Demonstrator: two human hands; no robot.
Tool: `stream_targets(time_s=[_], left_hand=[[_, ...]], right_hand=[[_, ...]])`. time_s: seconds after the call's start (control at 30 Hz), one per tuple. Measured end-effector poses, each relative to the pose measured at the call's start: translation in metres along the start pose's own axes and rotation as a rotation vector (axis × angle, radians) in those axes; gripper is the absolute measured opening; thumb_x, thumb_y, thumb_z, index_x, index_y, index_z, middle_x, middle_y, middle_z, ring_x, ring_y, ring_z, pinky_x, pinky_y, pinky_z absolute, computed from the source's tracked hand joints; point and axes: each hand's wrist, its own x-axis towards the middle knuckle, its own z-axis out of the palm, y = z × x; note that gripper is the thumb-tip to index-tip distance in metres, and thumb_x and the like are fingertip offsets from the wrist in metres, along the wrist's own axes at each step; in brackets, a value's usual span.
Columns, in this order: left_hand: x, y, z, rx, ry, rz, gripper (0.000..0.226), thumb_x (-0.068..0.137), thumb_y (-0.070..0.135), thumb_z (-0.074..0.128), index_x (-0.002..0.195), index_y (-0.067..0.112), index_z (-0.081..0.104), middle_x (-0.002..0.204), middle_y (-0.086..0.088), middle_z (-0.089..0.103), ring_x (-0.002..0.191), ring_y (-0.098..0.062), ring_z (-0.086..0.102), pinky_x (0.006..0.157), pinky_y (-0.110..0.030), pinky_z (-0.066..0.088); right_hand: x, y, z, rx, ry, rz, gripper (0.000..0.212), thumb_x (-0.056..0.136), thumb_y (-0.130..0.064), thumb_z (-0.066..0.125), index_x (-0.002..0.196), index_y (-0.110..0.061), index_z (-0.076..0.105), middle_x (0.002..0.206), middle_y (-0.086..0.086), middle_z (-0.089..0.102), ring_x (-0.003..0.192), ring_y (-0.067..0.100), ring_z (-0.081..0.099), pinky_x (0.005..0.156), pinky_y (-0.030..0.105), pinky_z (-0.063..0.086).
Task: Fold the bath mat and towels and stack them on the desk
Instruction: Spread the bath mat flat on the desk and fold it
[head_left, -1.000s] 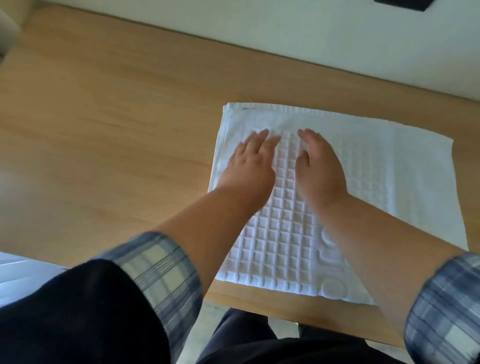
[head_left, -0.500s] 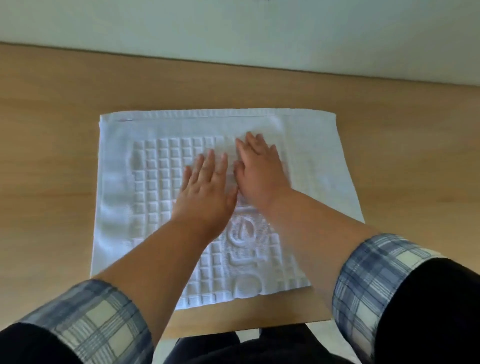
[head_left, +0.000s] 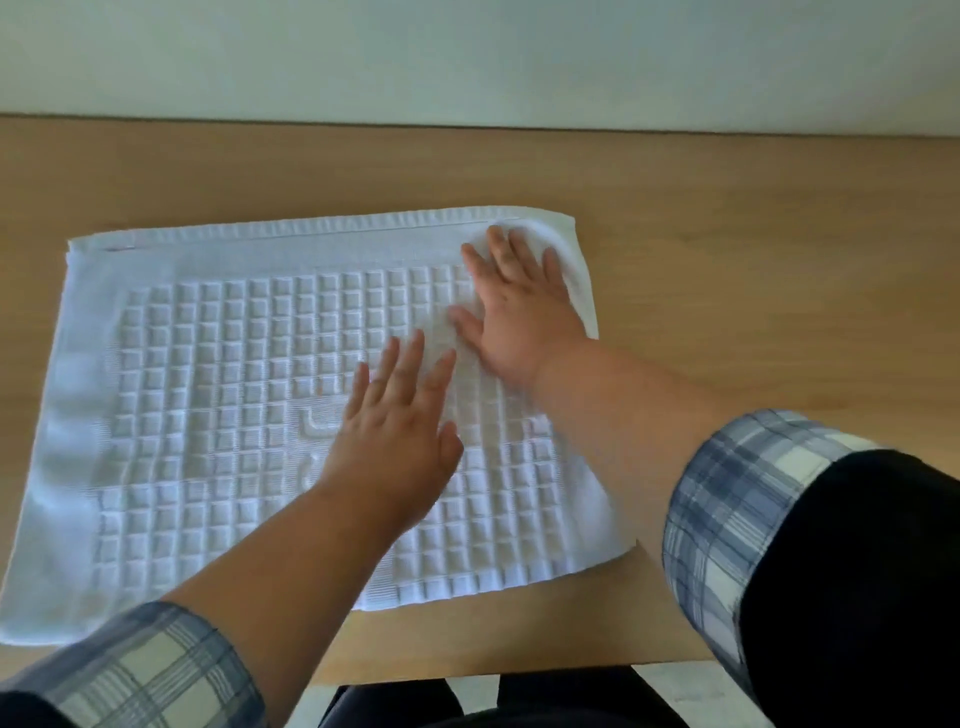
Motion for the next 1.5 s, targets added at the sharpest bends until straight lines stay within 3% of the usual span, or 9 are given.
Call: stream_targets(time_s=[0.17,0.27,0.5,0.7,0.83,0.93,1.1,1.27,1.5], left_hand=[[-0.010,0.020,0.014,0.061,-0.027,-0.119,0.067,0.097,0.047,0.012,0.154,0.027,-0.016,0.153,0.003,-0.037,0.139,-0.013,-0.040,0.116,-0.038,-0.022],[-0.026,0.042,0.017,0.062,-0.052,-0.030,0.067,0.096,0.048,0.012,0.151,0.031,-0.023,0.155,0.005,-0.036,0.141,-0.012,-0.037,0.116,-0.037,-0.023],[-0.050,0.061,0.042,0.165,-0.150,-0.081,0.076,0.091,0.067,-0.003,0.145,0.026,-0.036,0.147,0.001,-0.051,0.136,-0.019,-0.045,0.117,-0.047,-0.020],[-0.050,0.064,0.043,0.179,-0.138,-0.049,0.098,0.073,0.086,-0.009,0.148,0.028,-0.031,0.157,-0.005,-0.030,0.140,-0.022,-0.037,0.118,-0.049,-0.016],[-0.059,0.053,0.043,0.105,-0.106,0.036,0.085,0.091,0.070,0.013,0.154,0.022,-0.018,0.159,-0.001,-0.027,0.144,-0.018,-0.031,0.118,-0.041,-0.018],[-0.081,0.040,0.045,0.070,-0.069,0.062,0.072,0.098,0.052,0.018,0.155,0.020,-0.011,0.163,-0.003,-0.019,0.145,-0.017,-0.027,0.119,-0.041,-0.016],[-0.116,0.023,0.052,0.041,-0.082,-0.001,0.067,0.099,0.051,0.010,0.154,0.023,-0.014,0.162,-0.003,-0.021,0.145,-0.020,-0.028,0.119,-0.048,-0.013],[-0.140,-0.022,0.053,0.119,-0.093,-0.154,0.075,0.091,0.071,0.005,0.151,0.033,-0.021,0.157,0.001,-0.033,0.144,-0.025,-0.031,0.114,-0.059,-0.017],[-0.182,-0.111,0.035,0.117,-0.058,-0.406,0.078,0.082,0.081,-0.003,0.147,0.043,-0.025,0.158,-0.002,-0.032,0.146,-0.030,-0.027,0.112,-0.067,-0.009]], right_hand=[[0.007,0.011,-0.017,0.012,0.016,-0.018,0.067,0.103,-0.053,0.023,0.159,-0.020,0.006,0.167,0.007,-0.007,0.153,0.023,-0.011,0.122,0.049,-0.007],[-0.022,-0.006,-0.011,0.121,0.043,-0.132,0.061,0.105,-0.044,0.026,0.159,-0.022,0.010,0.167,0.005,-0.004,0.153,0.022,-0.008,0.122,0.047,-0.006],[-0.053,0.028,0.000,-0.008,-0.019,0.099,0.064,0.104,-0.047,0.021,0.159,-0.020,-0.001,0.166,0.005,-0.014,0.152,0.024,-0.017,0.121,0.053,-0.005],[-0.117,-0.044,0.030,0.149,0.033,-0.173,0.057,0.105,-0.036,0.024,0.158,-0.020,0.013,0.167,0.004,0.001,0.153,0.022,-0.007,0.122,0.046,-0.008],[-0.142,-0.016,0.040,0.087,0.052,-0.005,0.057,0.105,-0.042,0.024,0.158,-0.019,0.020,0.167,0.002,0.008,0.154,0.020,-0.001,0.123,0.045,-0.006],[-0.145,-0.007,0.038,0.023,0.085,0.069,0.058,0.106,-0.042,0.023,0.158,-0.016,0.018,0.167,0.005,0.006,0.154,0.023,-0.002,0.123,0.048,-0.005],[-0.178,-0.074,0.061,0.166,0.095,-0.071,0.055,0.105,-0.037,0.024,0.157,-0.018,0.023,0.166,0.004,0.013,0.153,0.022,0.002,0.123,0.048,0.000],[-0.204,-0.053,0.075,-0.057,0.000,0.137,0.071,0.097,-0.063,0.012,0.158,-0.029,-0.003,0.166,-0.001,-0.013,0.151,0.018,-0.016,0.120,0.048,-0.013],[-0.201,-0.055,0.074,-0.031,0.017,0.396,0.078,0.094,-0.069,0.009,0.158,-0.026,-0.008,0.165,0.007,-0.016,0.152,0.024,-0.016,0.121,0.051,-0.009]])
